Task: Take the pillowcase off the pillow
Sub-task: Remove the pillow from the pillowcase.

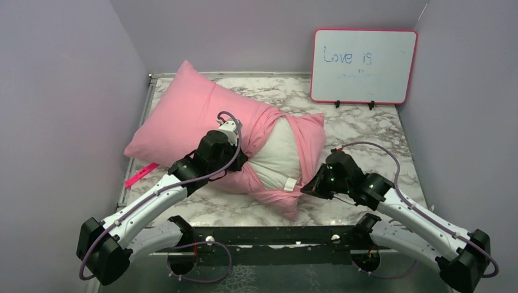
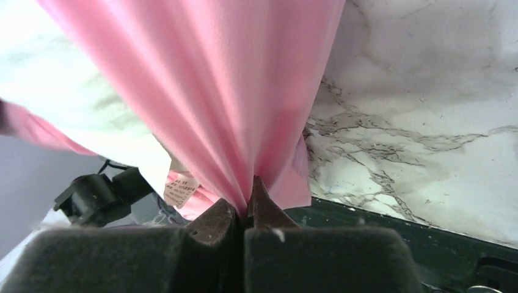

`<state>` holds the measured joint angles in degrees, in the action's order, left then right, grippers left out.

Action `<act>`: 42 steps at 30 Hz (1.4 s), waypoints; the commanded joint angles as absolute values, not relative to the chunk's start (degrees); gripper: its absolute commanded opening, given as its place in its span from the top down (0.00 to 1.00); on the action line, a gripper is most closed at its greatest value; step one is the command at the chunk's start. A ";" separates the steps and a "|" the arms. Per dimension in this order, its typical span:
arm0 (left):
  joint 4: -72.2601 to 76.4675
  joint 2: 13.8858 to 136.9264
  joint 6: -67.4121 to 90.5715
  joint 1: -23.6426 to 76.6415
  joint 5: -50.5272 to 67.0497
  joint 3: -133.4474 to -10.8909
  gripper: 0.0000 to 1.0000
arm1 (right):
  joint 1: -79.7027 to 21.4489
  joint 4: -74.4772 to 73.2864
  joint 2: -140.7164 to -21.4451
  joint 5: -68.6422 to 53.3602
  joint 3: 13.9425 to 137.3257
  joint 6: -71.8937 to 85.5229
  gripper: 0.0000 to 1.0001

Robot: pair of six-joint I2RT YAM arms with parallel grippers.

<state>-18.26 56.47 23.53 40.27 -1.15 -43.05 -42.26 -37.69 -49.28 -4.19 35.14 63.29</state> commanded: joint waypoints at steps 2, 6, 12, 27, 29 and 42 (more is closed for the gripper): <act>-17.41 57.79 18.87 34.89 -4.10 -43.44 1.00 | -42.10 -49.54 -48.47 2.36 29.91 60.40 1.00; -14.35 58.26 20.79 34.89 4.09 -42.90 1.00 | -42.11 -43.67 -56.47 -2.69 33.00 54.73 1.00; -10.34 57.98 22.64 34.89 10.59 -38.94 1.00 | -42.14 -30.85 -50.31 -17.24 31.51 51.69 0.70; -9.56 59.27 23.19 34.89 12.30 -38.28 1.00 | -42.63 -25.46 -55.28 -27.20 32.63 64.06 0.42; -9.49 59.11 23.50 34.96 12.16 -37.93 1.00 | -42.67 -22.83 -58.89 -27.58 32.30 64.75 0.45; -10.68 58.33 26.95 34.89 2.86 -36.93 1.00 | -42.71 -32.32 -55.83 -21.78 23.26 59.53 0.99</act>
<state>-8.45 57.89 25.61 35.42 11.29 -38.63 -42.39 -23.27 -56.38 -25.10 27.88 62.98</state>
